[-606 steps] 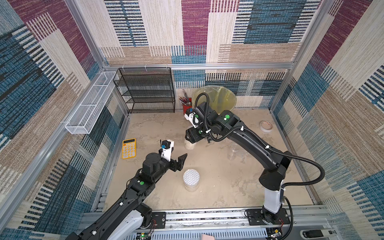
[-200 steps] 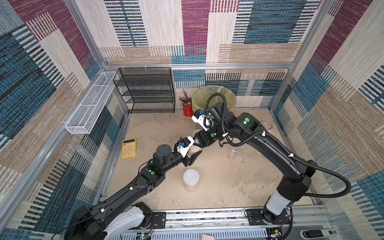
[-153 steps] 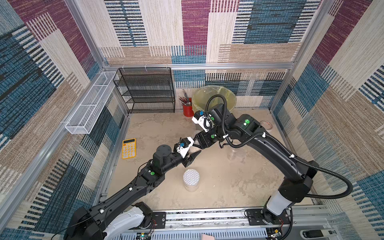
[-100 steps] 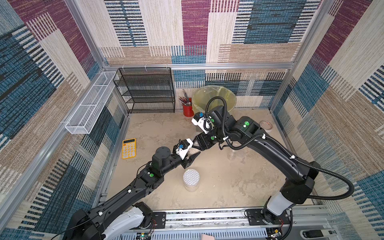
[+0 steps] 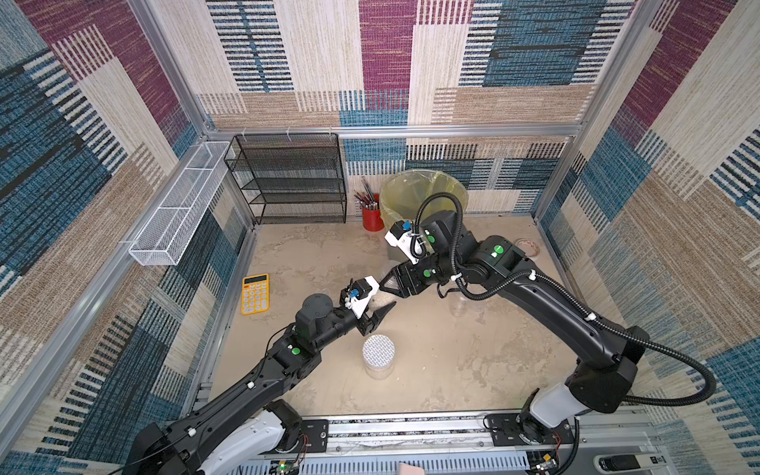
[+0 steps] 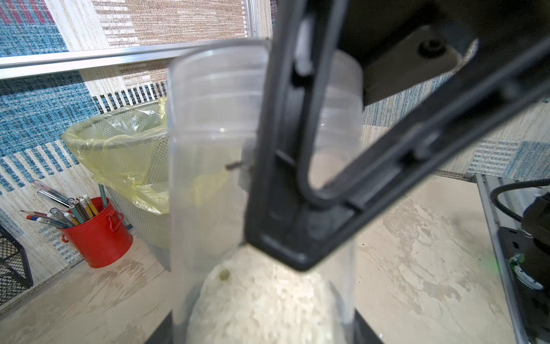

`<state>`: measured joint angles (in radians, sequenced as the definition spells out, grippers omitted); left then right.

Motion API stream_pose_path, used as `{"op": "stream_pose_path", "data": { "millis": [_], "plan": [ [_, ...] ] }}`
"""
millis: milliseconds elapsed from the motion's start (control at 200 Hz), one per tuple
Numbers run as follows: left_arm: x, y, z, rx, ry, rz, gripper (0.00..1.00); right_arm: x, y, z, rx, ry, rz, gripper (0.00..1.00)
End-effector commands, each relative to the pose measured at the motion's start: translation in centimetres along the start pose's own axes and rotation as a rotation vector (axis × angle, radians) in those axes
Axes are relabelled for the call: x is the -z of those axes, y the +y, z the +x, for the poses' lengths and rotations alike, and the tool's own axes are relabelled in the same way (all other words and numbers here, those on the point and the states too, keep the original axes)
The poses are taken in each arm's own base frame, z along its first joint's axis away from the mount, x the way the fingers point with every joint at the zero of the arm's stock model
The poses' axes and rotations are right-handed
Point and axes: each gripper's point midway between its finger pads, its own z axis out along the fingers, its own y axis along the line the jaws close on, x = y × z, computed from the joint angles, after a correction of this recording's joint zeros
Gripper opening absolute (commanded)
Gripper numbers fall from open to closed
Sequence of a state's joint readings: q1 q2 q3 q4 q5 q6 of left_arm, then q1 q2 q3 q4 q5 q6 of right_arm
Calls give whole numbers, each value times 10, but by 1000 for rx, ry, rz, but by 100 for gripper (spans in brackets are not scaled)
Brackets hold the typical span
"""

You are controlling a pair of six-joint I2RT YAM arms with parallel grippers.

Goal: Empty moldy rice from jars
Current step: Pick up the jar from the center of the board.

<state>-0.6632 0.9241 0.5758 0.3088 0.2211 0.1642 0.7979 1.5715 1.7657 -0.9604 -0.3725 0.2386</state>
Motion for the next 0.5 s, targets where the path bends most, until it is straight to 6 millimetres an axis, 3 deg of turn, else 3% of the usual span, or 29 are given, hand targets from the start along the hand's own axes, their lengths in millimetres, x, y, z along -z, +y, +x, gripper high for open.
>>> {"op": "stream_pose_path", "data": {
  "millis": [0,255,330,496],
  "plan": [
    [-1,13,-14,-21,-49,-64,43,3,0,3,-52,10,-3,48],
    [-9,11,-8,-21,-21,-44,39,4,-2,-2,-45,3,18,61],
    [-8,11,-8,-22,-24,-46,39,4,-3,-4,-47,-1,29,71],
    [-7,9,-5,-21,-11,-35,37,6,-4,-12,-46,-21,42,75]
  ]
}}
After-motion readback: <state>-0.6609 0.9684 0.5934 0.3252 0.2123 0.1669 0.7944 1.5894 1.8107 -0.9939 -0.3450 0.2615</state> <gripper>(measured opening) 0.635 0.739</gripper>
